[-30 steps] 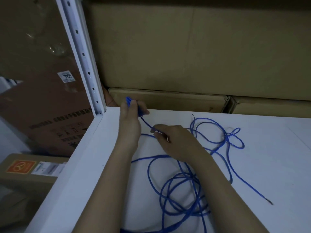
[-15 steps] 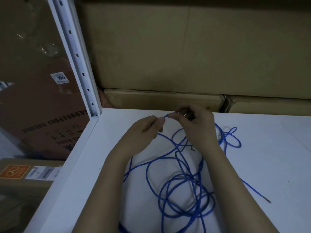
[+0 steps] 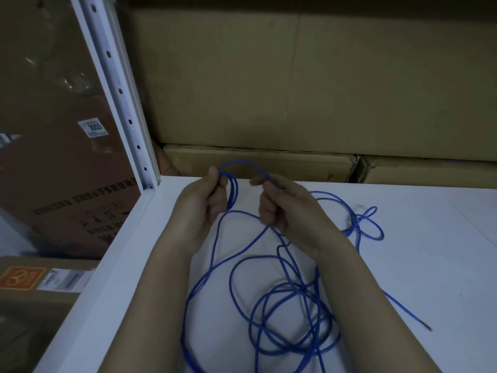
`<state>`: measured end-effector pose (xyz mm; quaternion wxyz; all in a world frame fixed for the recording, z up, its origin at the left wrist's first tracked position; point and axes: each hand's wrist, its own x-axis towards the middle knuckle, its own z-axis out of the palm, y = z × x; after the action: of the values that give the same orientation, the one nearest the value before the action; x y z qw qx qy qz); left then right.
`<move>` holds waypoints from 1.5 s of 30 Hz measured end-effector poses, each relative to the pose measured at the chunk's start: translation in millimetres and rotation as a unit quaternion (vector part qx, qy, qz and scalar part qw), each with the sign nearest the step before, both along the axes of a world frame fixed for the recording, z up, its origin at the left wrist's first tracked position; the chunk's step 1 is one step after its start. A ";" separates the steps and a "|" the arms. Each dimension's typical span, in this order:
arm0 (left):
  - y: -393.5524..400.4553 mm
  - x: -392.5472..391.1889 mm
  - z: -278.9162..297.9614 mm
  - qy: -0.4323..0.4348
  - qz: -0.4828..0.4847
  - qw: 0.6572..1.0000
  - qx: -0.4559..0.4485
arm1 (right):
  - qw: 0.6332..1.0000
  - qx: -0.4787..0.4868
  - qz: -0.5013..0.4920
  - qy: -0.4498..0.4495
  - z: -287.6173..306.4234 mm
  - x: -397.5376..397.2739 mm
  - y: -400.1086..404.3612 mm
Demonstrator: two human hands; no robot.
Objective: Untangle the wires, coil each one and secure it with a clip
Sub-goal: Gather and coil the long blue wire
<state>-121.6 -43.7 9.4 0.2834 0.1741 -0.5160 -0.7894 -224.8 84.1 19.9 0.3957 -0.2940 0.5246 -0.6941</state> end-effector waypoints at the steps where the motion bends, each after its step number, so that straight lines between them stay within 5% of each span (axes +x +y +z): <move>1: -1.5 0.4 0.5 0.023 -0.011 0.999 0.037 | 0.999 -0.010 -0.050 -0.005 -1.4 -2.4 -2.2; 6: 6.1 2.6 11.1 0.094 -0.091 0.981 0.142 | 0.925 0.045 -0.268 0.266 -11.9 -14.1 -1.5; 12: 11.9 -3.8 15.7 0.179 -0.019 0.972 0.149 | 0.913 0.103 -0.173 0.355 -22.7 -5.0 -5.6; 15: 10.0 -9.8 6.5 0.107 0.079 0.991 -0.024 | 0.950 0.127 -0.073 0.274 -20.7 3.8 -8.8; 19: 12.4 -10.4 -1.2 -0.015 0.182 0.950 -0.253 | 0.987 0.144 0.028 0.072 -13.2 10.5 -8.4; 21: 13.8 -9.6 -3.5 -0.020 0.188 0.929 -0.318 | 0.985 0.156 0.051 0.048 -11.6 10.9 -8.5; 30: 10.9 -5.6 -12.8 -0.209 0.100 0.811 -0.537 | 0.890 0.109 -0.054 0.439 -11.1 7.3 -6.8; 32: 12.1 -6.7 -12.6 -0.194 0.084 0.815 -0.539 | 0.878 0.097 -0.078 0.463 -11.5 6.4 -6.1; 36: 8.5 -5.7 -9.1 -0.173 0.119 0.849 -0.485 | 0.919 0.120 -0.055 0.370 -12.6 0.2 -4.7; 42: 5.2 -1.9 -3.7 -0.124 0.130 0.929 -0.325 | 0.887 0.230 0.006 0.402 -15.0 -8.1 0.2; 45: 8.7 -2.4 -1.5 -0.112 0.118 0.935 -0.316 | 0.929 0.178 -0.071 0.318 -5.5 -7.2 2.6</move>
<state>-124.1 -35.1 7.9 0.3552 0.2228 -0.7431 -0.5215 -232.0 86.7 14.4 0.2034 -0.3860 0.7574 -0.4858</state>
